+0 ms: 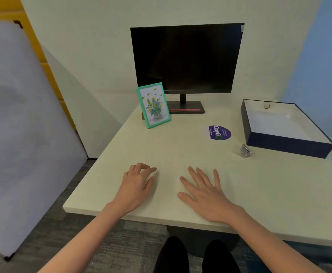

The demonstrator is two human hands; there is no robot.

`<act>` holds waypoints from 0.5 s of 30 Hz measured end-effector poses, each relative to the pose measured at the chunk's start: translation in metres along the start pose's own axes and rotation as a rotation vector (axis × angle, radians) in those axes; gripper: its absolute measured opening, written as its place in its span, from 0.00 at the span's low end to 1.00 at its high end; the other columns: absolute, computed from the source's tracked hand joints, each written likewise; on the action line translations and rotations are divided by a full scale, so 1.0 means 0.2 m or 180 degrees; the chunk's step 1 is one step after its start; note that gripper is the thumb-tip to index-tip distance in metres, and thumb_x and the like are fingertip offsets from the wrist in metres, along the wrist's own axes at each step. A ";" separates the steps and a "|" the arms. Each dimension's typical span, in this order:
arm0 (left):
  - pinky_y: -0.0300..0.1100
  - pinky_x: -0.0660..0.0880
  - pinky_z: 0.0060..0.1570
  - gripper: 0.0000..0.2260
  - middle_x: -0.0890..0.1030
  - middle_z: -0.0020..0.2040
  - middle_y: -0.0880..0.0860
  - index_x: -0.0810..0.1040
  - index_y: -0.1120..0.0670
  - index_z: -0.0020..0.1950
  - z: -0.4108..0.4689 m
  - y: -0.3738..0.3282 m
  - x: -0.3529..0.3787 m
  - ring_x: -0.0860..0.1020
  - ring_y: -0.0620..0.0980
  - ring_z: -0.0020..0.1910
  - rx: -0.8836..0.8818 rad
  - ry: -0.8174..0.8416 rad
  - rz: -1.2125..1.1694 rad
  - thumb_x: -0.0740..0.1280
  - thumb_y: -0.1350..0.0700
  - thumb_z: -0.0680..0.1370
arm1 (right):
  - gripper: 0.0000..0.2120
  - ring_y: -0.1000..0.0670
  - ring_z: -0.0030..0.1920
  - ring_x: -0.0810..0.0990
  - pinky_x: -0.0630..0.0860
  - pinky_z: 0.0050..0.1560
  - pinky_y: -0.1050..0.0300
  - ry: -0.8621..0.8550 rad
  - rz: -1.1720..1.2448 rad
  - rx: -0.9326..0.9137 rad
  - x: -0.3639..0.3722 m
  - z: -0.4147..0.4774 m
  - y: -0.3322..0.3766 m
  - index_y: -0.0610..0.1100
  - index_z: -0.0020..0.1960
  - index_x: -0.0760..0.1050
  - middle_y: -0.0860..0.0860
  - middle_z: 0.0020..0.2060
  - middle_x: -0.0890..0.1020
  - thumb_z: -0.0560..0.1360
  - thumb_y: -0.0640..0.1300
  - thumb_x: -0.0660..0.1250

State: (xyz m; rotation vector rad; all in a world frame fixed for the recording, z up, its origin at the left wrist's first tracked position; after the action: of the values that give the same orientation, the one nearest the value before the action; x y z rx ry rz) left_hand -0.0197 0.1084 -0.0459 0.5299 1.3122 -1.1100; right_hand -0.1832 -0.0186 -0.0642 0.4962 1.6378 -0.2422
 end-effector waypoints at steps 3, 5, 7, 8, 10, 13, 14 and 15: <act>0.47 0.68 0.59 0.31 0.72 0.63 0.50 0.71 0.47 0.70 -0.01 0.02 0.02 0.70 0.52 0.63 -0.0005 0.0000 0.0038 0.42 0.40 0.74 | 0.42 0.51 0.76 0.32 0.28 0.71 0.37 -0.0131 0.0049 0.0017 -0.01 0.03 0.00 0.57 0.77 0.41 0.52 0.77 0.35 0.65 0.71 0.28; 0.47 0.67 0.59 0.30 0.72 0.64 0.50 0.71 0.47 0.70 -0.01 0.02 0.02 0.70 0.52 0.63 -0.0009 0.0013 0.0027 0.42 0.40 0.75 | 0.43 0.51 0.76 0.32 0.29 0.71 0.36 -0.0122 0.0064 -0.0017 -0.01 0.04 0.00 0.58 0.77 0.42 0.52 0.77 0.35 0.65 0.71 0.28; 0.46 0.67 0.59 0.30 0.72 0.63 0.50 0.71 0.47 0.70 -0.01 0.03 0.02 0.70 0.52 0.63 -0.0026 0.0020 -0.0013 0.43 0.40 0.75 | 0.41 0.52 0.76 0.32 0.29 0.71 0.37 -0.0076 0.0057 -0.0195 0.00 0.02 0.03 0.59 0.77 0.43 0.53 0.77 0.35 0.67 0.70 0.29; 0.45 0.67 0.58 0.27 0.72 0.63 0.50 0.71 0.47 0.70 -0.01 0.03 0.02 0.70 0.52 0.62 -0.0036 0.0013 -0.0033 0.45 0.40 0.77 | 0.39 0.53 0.76 0.32 0.28 0.71 0.37 -0.0077 0.0070 -0.0262 0.01 0.01 0.04 0.59 0.77 0.43 0.53 0.77 0.36 0.68 0.70 0.30; 0.45 0.67 0.57 0.20 0.73 0.60 0.50 0.72 0.47 0.69 0.00 0.02 0.02 0.70 0.51 0.60 -0.0042 -0.0007 -0.0075 0.53 0.45 0.80 | 0.31 0.53 0.76 0.34 0.29 0.72 0.38 -0.0180 0.0160 -0.0201 -0.02 0.01 0.02 0.60 0.77 0.45 0.54 0.77 0.38 0.75 0.67 0.36; 0.45 0.67 0.57 0.16 0.72 0.58 0.49 0.72 0.46 0.68 0.00 -0.03 0.04 0.69 0.50 0.59 0.0049 0.0013 -0.0171 0.58 0.48 0.81 | 0.24 0.52 0.77 0.37 0.30 0.73 0.39 -0.0379 0.0360 -0.0010 -0.05 0.08 -0.06 0.61 0.76 0.49 0.53 0.78 0.43 0.81 0.60 0.42; 0.45 0.66 0.58 0.17 0.71 0.60 0.49 0.71 0.45 0.69 -0.01 -0.05 0.05 0.69 0.50 0.60 0.0084 0.0089 -0.0163 0.57 0.46 0.81 | 0.23 0.52 0.77 0.38 0.30 0.72 0.39 -0.0342 0.0373 -0.0024 -0.06 0.10 -0.07 0.62 0.76 0.50 0.53 0.78 0.43 0.81 0.60 0.42; 0.45 0.65 0.60 0.18 0.69 0.61 0.48 0.70 0.43 0.70 -0.01 -0.06 0.07 0.67 0.49 0.61 0.0129 0.0176 -0.0120 0.55 0.44 0.81 | 0.24 0.52 0.77 0.37 0.30 0.72 0.39 -0.0283 0.0363 -0.0064 -0.06 0.12 -0.07 0.62 0.76 0.50 0.53 0.78 0.43 0.81 0.61 0.42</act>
State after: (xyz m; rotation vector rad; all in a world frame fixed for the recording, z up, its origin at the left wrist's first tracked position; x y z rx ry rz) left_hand -0.0334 0.1001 -0.0552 0.5714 1.3548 -1.1621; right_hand -0.1672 -0.0434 -0.0584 0.5542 1.5188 -0.1606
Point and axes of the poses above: each hand's wrist, its own z-axis towards the middle knuckle, its own x-axis out of the palm, y = z × x, the point moved 5 cm from there along z, towards the middle knuckle
